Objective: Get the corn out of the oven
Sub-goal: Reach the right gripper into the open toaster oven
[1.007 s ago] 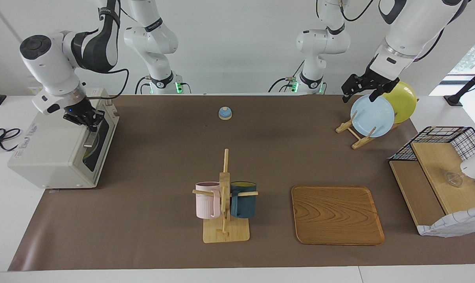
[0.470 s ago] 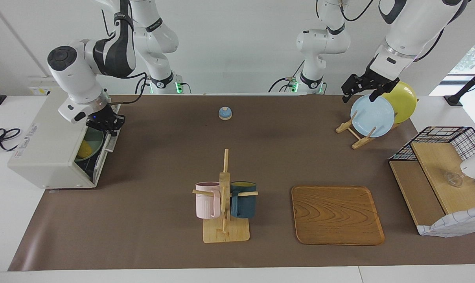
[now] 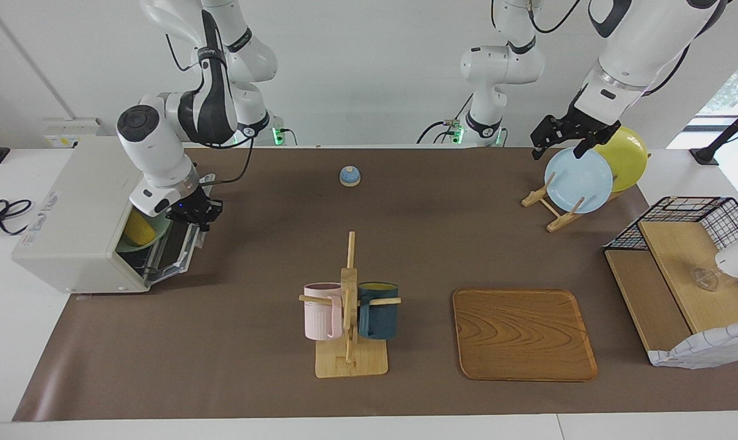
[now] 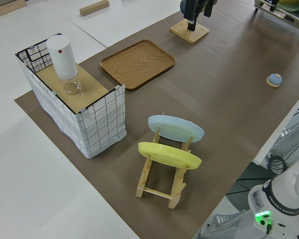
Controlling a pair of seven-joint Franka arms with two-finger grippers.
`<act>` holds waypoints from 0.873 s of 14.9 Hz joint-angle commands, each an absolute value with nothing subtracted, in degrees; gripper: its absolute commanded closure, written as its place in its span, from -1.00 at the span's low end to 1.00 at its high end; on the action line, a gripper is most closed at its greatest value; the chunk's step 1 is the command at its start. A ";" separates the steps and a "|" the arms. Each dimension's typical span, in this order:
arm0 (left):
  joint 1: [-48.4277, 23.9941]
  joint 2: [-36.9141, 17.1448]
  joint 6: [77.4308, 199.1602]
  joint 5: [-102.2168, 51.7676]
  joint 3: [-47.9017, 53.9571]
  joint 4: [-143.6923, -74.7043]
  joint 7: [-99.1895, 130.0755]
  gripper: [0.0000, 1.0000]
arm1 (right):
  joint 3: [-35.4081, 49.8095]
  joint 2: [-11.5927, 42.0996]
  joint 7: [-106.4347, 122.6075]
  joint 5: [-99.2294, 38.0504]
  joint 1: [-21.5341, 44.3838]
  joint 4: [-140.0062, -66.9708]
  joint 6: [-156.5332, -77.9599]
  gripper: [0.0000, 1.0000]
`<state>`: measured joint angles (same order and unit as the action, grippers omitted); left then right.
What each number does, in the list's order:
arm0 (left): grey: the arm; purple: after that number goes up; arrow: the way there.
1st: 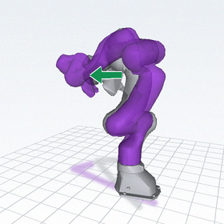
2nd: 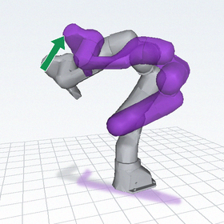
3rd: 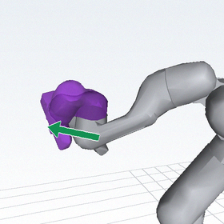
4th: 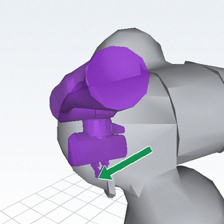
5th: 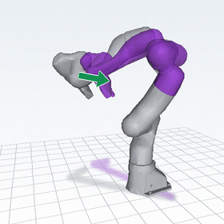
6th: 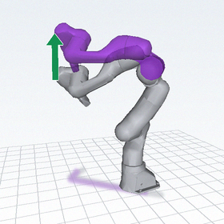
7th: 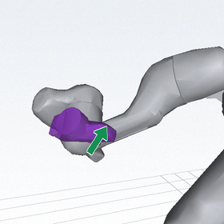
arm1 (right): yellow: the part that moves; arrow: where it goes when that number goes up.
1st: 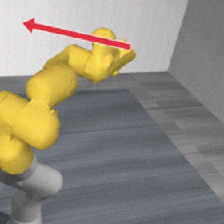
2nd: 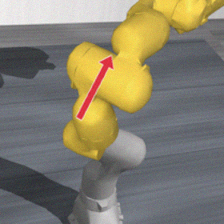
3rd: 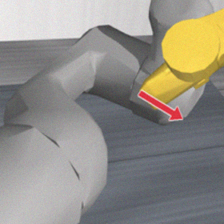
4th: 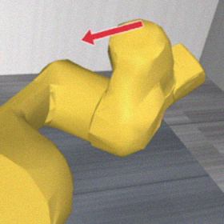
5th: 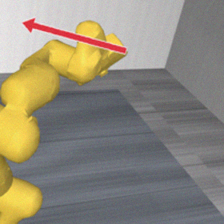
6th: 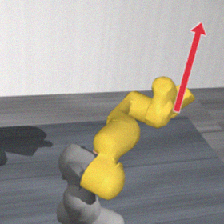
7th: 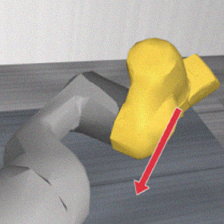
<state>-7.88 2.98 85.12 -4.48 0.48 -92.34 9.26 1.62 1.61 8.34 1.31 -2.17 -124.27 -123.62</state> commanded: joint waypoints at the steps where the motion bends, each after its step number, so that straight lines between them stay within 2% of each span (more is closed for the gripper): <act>1: -7.56 3.78 86.04 -3.43 0.79 -93.52 9.40 -1.00 | 0.70 4.65 7.74 3.08 -2.11 -124.37 -128.32 1.00; 6: -7.56 3.69 86.04 -3.43 0.79 -93.52 9.32 -1.00 | 0.70 6.94 6.16 3.08 -1.06 -126.03 -132.36 1.00; 13: -7.56 3.69 86.05 -3.43 0.79 -93.52 9.32 -1.00 | 0.70 8.78 0.18 2.99 1.58 -126.12 -132.71 1.00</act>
